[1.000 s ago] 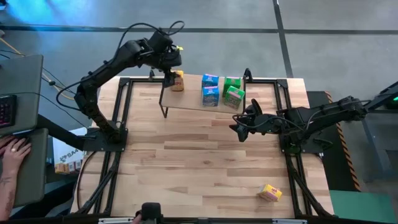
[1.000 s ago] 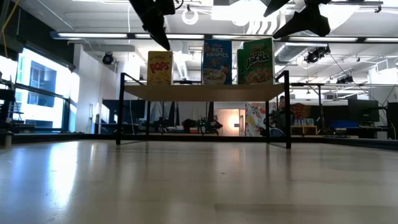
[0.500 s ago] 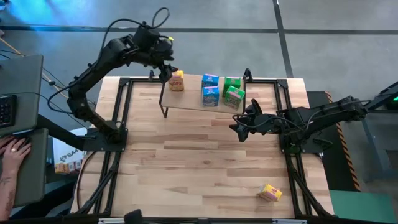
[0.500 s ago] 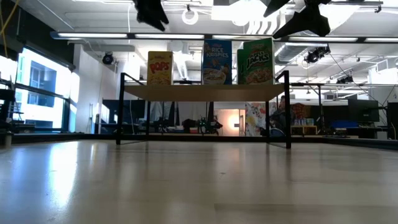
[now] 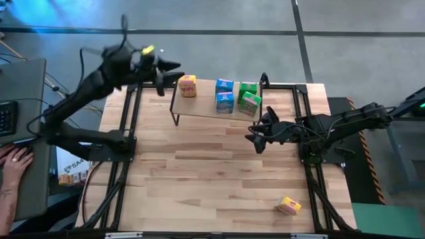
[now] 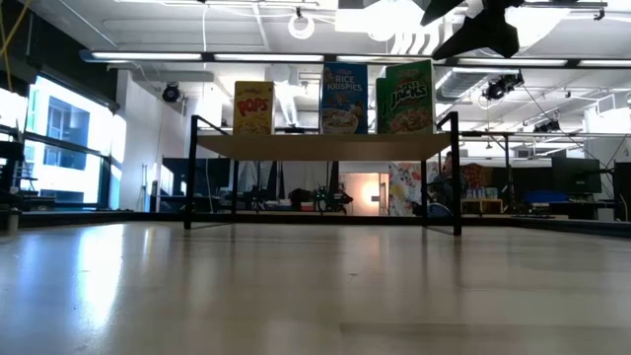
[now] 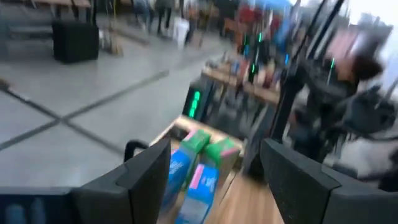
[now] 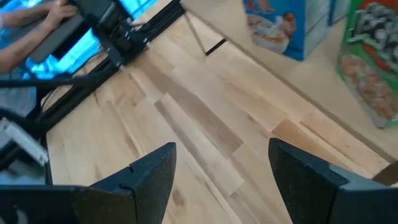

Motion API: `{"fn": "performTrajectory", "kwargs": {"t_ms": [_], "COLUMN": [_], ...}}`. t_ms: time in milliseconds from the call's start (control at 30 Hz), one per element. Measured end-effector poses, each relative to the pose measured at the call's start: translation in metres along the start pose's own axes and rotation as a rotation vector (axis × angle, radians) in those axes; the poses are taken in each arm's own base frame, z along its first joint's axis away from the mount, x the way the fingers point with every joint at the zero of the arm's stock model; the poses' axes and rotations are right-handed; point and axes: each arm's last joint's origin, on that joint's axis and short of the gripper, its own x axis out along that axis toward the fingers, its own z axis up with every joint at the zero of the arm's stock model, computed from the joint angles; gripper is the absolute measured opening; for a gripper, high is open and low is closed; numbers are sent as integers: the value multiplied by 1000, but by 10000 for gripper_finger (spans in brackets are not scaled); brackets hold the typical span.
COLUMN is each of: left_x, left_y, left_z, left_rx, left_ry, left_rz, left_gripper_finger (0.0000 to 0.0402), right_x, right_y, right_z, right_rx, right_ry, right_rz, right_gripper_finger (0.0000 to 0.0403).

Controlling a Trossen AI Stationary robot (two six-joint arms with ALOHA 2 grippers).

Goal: Stack cereal on shelf
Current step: Put the yellow cereal box on the shelf aligned with the other yellow cereal box

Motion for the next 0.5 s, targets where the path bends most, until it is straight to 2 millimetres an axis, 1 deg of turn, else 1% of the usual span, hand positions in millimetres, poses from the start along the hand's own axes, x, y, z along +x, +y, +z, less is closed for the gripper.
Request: {"fn": "performTrajectory", "kwargs": {"t_ms": [100, 200, 267, 333, 400, 500], "left_x": [-11, -18, -18, -16, -14, -11], "left_y": [-5, -9, -11, -12, -12, -9], "left_z": [-27, -55, -73, -90, -102, -109], "left_rx": [-68, -126, -164, -217, -253, -258], "left_ry": [-131, -228, -250, -251, -237, -240], "left_rz": [-7, -60, -88, -76, -45, 34], "left_gripper_finger": [241, 241, 241, 241, 241, 241], "right_x": [0, 0, 0, 0, 0, 0], "right_y": [0, 0, 0, 0, 1, 1], "right_z": [0, -1, -1, -1, -1, -1], "right_rx": [-47, -89, -114, -133, -154, -179], "right_ry": [14, 14, 14, 14, 14, 21], "right_rz": [13, 14, 14, 15, 15, 24], "right_gripper_finger": [252, 252, 252, 252, 252, 252]}}
